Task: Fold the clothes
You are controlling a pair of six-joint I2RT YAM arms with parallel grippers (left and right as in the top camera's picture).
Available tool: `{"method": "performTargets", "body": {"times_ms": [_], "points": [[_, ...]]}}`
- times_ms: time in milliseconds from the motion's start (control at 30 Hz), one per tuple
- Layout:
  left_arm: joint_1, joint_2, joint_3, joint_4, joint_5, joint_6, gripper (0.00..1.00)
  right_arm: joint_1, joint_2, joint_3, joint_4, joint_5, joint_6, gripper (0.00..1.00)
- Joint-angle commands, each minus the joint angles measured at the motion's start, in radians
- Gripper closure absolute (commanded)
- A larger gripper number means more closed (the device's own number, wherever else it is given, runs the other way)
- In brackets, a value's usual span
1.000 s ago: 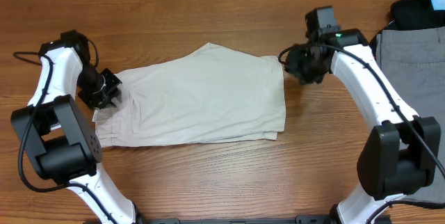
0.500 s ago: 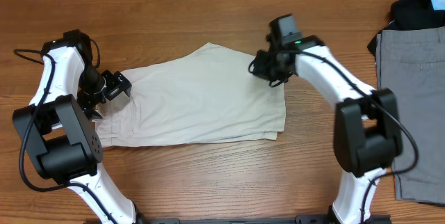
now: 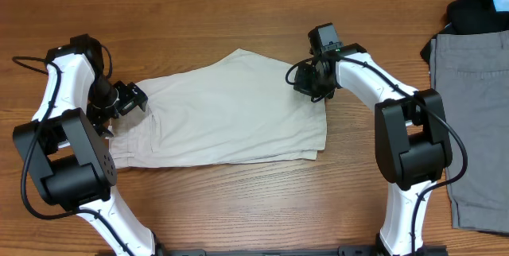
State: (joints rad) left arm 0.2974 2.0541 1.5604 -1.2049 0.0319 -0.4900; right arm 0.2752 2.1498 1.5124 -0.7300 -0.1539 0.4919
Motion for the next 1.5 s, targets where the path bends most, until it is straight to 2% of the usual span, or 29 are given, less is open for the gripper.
{"method": "performTargets", "body": {"times_ms": [0, 133, 433, 667, 833, 1100, 1133, 1167, 1233, 1267, 1367, 1467], "points": [[0.012, 0.005, 0.017, 0.000, -0.016, 0.013, 0.00, -0.031, 0.064, 0.000, -0.019, 0.155, 0.045, 0.96], [0.012, 0.005, 0.013, -0.001, -0.017, 0.044, 0.00, -0.055, 0.067, 0.000, -0.064, 0.252, 0.135, 0.96], [0.010, 0.005, -0.030, 0.030, -0.013, 0.049, 0.00, -0.099, 0.067, 0.000, -0.097, 0.286, 0.189, 0.96], [0.010, 0.005, -0.111, 0.114, 0.001, 0.055, 0.00, -0.103, 0.067, 0.000, -0.183, 0.330, 0.375, 0.96], [0.010, 0.005, -0.158, 0.188, 0.072, 0.128, 0.00, -0.100, 0.062, 0.005, -0.208, 0.320, 0.372, 0.96], [0.010, 0.005, -0.163, 0.227, 0.122, 0.171, 0.00, -0.100, -0.030, 0.037, -0.267, 0.317, 0.347, 0.96], [0.010, 0.005, -0.162, 0.227, 0.122, 0.177, 0.00, -0.100, -0.043, 0.049, -0.274, 0.315, 0.328, 0.93], [0.010, 0.005, -0.161, 0.227, 0.121, 0.179, 0.00, -0.100, -0.060, 0.067, -0.280, 0.301, 0.289, 0.84], [0.012, 0.005, -0.154, 0.224, 0.120, 0.175, 0.00, -0.100, -0.081, 0.101, -0.291, 0.257, 0.209, 0.59], [0.012, 0.005, -0.149, 0.218, 0.119, 0.170, 0.00, -0.100, -0.089, 0.120, -0.296, 0.230, 0.174, 0.50], [0.012, 0.005, -0.118, 0.186, 0.119, 0.168, 0.00, -0.100, -0.098, 0.184, -0.325, 0.148, 0.071, 0.34], [0.012, 0.005, -0.071, 0.136, 0.123, 0.175, 0.00, -0.100, -0.098, 0.238, -0.375, 0.148, 0.056, 0.31]]}}
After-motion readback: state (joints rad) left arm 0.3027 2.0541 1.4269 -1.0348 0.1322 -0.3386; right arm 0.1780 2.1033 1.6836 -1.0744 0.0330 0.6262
